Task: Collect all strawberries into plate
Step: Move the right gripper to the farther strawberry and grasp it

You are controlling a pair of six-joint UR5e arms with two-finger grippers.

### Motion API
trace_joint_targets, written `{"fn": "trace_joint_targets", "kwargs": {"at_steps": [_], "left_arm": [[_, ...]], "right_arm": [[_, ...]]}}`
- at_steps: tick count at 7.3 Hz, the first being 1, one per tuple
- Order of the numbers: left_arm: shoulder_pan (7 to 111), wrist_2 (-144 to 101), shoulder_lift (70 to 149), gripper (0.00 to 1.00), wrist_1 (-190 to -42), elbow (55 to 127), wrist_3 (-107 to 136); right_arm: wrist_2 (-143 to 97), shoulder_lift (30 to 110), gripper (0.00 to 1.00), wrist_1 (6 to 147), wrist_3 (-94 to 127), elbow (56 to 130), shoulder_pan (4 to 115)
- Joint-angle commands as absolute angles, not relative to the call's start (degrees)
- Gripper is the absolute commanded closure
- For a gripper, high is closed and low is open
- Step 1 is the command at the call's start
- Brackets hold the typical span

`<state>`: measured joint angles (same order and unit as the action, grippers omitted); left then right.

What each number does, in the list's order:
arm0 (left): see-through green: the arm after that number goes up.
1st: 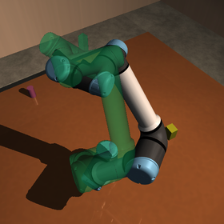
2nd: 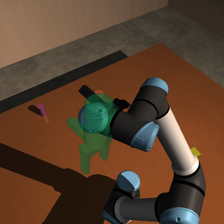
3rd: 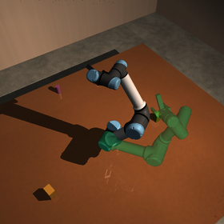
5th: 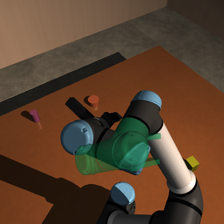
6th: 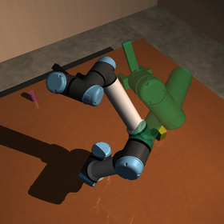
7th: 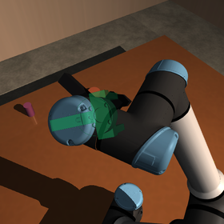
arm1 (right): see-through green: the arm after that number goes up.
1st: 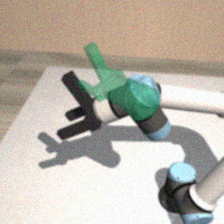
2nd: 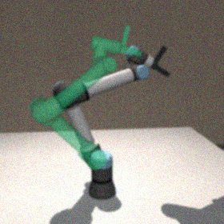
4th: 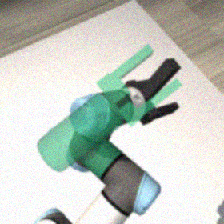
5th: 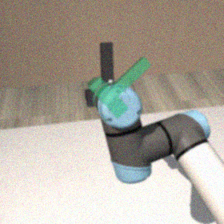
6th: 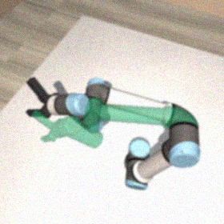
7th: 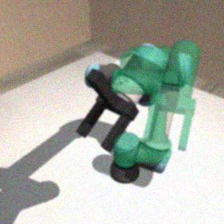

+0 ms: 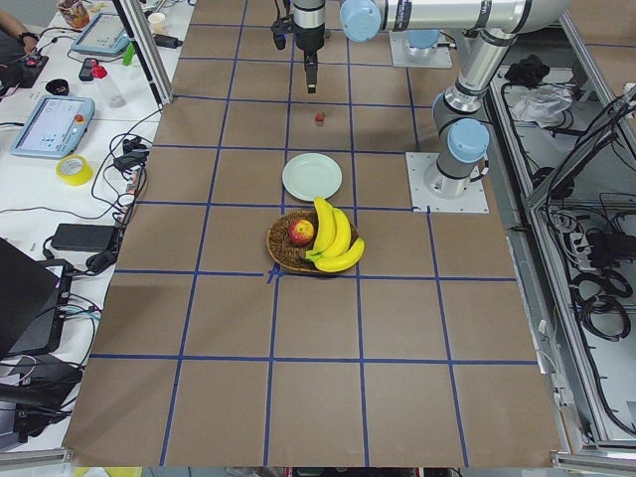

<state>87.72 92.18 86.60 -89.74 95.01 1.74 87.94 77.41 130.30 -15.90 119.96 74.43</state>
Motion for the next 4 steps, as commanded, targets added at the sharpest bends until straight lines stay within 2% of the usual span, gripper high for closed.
{"fn": "trace_joint_targets", "kwargs": {"at_steps": [1, 3, 4], "left_arm": [[87.6, 92.2, 86.6, 0.0, -89.9, 95.0, 1.7], [87.4, 92.4, 86.6, 0.0, -90.1, 95.1, 1.6], [87.4, 93.2, 86.5, 0.0, -90.1, 95.0, 1.5]], "right_arm": [[87.8, 75.7, 0.11, 134.2, -19.9, 121.5, 74.0], [88.0, 75.3, 0.18, 134.8, -20.1, 121.5, 74.0], [88.1, 73.8, 0.33, 135.1, -20.1, 121.5, 74.0]]}}
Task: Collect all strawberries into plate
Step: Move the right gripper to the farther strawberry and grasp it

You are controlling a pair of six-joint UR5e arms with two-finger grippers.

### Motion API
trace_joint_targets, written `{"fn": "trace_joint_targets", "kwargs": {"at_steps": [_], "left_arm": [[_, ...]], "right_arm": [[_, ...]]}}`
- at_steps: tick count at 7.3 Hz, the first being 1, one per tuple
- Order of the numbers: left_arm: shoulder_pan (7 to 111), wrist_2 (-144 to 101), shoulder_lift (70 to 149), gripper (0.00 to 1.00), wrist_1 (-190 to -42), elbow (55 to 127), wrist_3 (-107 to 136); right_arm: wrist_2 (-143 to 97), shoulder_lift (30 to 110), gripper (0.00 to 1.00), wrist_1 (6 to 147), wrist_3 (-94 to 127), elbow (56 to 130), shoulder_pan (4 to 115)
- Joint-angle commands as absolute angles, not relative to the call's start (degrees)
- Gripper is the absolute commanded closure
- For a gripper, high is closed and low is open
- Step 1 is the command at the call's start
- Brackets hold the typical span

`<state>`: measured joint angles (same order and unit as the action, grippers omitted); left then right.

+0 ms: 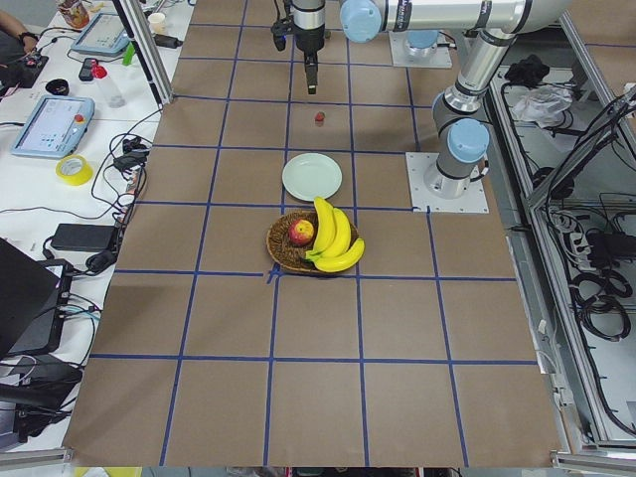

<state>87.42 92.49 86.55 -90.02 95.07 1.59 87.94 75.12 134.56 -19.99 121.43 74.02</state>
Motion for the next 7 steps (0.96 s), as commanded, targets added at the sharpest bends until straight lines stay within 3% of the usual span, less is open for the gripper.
{"fn": "trace_joint_targets", "kwargs": {"at_steps": [1, 3, 4, 7], "left_arm": [[87.4, 92.9, 86.6, 0.0, -90.1, 95.1, 1.6], [87.3, 92.4, 87.0, 0.0, -89.9, 95.0, 1.9], [87.5, 92.2, 87.4, 0.0, -89.5, 94.8, 1.9], [87.4, 91.9, 86.9, 0.0, -89.6, 95.0, 1.9]], "right_arm": [[88.2, 73.1, 0.47, 135.5, -20.2, 121.1, 74.0], [91.5, 73.6, 0.92, 135.5, -20.7, 121.0, 74.0], [91.5, 73.8, 1.0, 134.7, -20.7, 120.4, 74.0], [92.0, 77.4, 0.99, 130.6, -9.9, 113.8, 86.6]]}}
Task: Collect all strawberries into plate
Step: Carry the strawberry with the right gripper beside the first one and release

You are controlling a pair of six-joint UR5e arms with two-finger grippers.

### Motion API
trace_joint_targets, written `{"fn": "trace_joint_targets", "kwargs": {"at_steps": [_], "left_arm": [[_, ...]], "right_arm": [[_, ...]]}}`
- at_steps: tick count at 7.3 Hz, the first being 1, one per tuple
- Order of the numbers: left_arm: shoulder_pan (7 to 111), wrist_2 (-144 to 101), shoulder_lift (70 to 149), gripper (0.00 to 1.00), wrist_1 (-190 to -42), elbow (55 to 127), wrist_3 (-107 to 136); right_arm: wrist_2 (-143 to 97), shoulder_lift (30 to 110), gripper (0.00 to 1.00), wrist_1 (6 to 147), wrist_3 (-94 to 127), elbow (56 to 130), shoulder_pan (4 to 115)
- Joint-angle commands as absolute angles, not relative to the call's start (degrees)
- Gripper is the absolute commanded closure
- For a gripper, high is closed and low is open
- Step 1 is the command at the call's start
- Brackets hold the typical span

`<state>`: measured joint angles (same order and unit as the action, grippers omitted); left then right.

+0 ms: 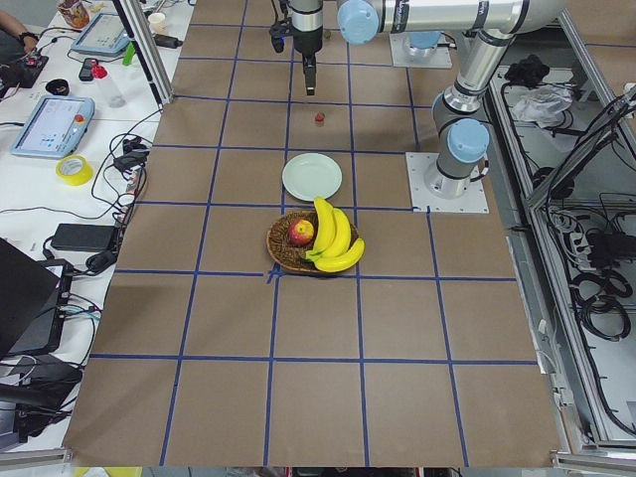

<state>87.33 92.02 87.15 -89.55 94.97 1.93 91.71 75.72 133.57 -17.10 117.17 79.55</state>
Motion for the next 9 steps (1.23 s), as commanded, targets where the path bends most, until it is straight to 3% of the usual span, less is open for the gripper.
{"fn": "trace_joint_targets", "kwargs": {"at_steps": [1, 5, 9], "left_arm": [[87.3, 91.9, 86.9, 0.0, -89.5, 95.0, 1.9], [87.4, 92.3, 86.9, 0.0, -89.7, 95.0, 1.8], [87.3, 93.0, 86.7, 0.0, -90.1, 95.0, 1.2]], "right_arm": [[92.0, 77.2, 0.99, 128.4, -3.6, 109.4, 94.4], [88.7, 68.8, 0.99, 132.4, 25.8, 103.8, 116.7], [90.6, 60.3, 0.98, 132.8, 41.6, 94.8, 125.2]]}}
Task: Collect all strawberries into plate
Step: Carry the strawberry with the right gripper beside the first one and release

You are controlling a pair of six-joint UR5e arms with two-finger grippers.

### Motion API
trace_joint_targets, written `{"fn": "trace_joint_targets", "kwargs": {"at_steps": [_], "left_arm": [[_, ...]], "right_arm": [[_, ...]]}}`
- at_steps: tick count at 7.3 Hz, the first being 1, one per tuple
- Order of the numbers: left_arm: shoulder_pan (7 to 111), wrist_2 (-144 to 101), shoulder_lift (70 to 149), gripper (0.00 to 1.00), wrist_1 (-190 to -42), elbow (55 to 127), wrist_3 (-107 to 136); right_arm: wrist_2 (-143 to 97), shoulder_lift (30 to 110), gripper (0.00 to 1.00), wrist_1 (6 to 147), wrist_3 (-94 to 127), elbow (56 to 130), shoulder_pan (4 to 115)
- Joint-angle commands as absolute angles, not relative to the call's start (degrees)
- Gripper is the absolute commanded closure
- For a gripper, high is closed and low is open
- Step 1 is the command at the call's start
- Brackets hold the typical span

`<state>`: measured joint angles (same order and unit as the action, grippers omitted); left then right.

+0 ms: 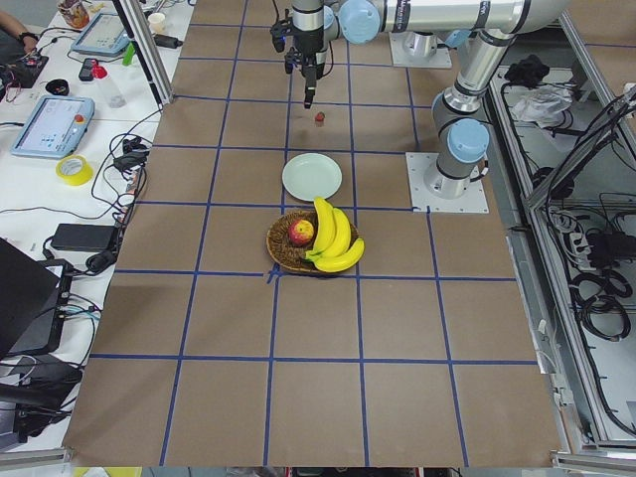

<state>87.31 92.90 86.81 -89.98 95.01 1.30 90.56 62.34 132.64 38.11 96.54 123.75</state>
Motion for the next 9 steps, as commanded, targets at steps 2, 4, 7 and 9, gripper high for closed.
{"fn": "trace_joint_targets", "kwargs": {"at_steps": [2, 4, 7, 9], "left_arm": [[87.3, 93.1, 86.7, 0.0, -90.1, 95.0, 1.1], [87.4, 93.0, 86.7, 0.0, -90.2, 95.1, 1.2], [87.4, 93.1, 86.9, 0.0, -90.2, 95.2, 1.1], [87.3, 92.5, 86.2, 0.0, -89.7, 97.1, 1.1]], "right_arm": [[90.9, 58.5, 0.92, 133.9, 41.8, 94.9, 126.4], [93.8, 56.9, 0.7, 133.8, 41.8, 95.3, 126.4], [93.0, 59.7, 0.0, 133.0, 40.6, 94.5, 125.7], [93.3, 67.8, 0.0, 119.3, 31.3, 95.6, 117.5]]}}
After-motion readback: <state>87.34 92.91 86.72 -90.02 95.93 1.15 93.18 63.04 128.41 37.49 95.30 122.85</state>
